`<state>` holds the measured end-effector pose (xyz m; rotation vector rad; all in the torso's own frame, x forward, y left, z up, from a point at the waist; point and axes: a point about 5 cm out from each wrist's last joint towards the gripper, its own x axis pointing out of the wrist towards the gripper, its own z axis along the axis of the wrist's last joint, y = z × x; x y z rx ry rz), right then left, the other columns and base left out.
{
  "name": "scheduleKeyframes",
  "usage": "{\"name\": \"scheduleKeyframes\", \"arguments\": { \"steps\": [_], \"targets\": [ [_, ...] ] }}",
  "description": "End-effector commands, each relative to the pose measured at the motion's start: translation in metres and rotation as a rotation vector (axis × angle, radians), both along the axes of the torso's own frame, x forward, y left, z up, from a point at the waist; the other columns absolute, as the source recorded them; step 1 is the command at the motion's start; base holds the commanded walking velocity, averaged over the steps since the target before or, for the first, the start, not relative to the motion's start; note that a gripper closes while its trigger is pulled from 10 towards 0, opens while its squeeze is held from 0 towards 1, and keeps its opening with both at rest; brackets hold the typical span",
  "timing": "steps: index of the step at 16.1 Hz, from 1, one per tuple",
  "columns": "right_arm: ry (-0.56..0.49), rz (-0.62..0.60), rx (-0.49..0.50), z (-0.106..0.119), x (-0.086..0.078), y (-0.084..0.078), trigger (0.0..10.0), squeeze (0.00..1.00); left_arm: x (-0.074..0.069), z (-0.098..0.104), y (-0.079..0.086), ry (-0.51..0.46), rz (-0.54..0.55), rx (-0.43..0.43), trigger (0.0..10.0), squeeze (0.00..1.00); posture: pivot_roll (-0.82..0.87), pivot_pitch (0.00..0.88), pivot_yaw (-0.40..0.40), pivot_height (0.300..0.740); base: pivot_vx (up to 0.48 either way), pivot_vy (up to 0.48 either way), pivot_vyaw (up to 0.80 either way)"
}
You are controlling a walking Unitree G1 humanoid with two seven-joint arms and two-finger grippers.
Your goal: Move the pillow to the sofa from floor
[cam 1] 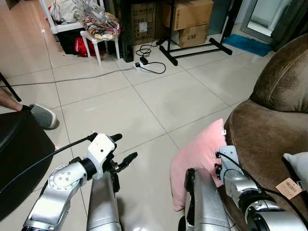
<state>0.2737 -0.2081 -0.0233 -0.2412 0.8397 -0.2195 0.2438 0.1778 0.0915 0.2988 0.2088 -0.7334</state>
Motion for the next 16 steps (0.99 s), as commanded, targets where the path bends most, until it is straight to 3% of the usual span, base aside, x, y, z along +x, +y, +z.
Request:
{"name": "scheduleKeyframes", "arguments": {
  "steps": [1,12,16],
  "targets": [
    [0.007,-0.002,0.001,-0.0001,-0.0002,-0.0019,0.0,0.0,0.0011,0.0031,-0.0014,-0.002,-0.02,0.004,10.0,0.0,0.05,0.0,0.004,0.455,0.0,0.0,0.0],
    [-0.009,0.027,0.036,0.003,0.0061,0.0064,0.0,0.0,0.0002,0.0024,-0.0007,0.024,-0.051,0.01,10.0,0.0,0.05,0.0,0.001,0.455,0.0,0.0,0.0],
    [-0.011,0.032,0.04,0.0039,0.0073,0.0067,0.0,0.0,-0.0061,0.0005,-0.0043,0.12,-0.122,-0.032,10.0,0.0,0.05,0.0,0.002,0.455,0.0,0.0,0.0]
  ]
}}
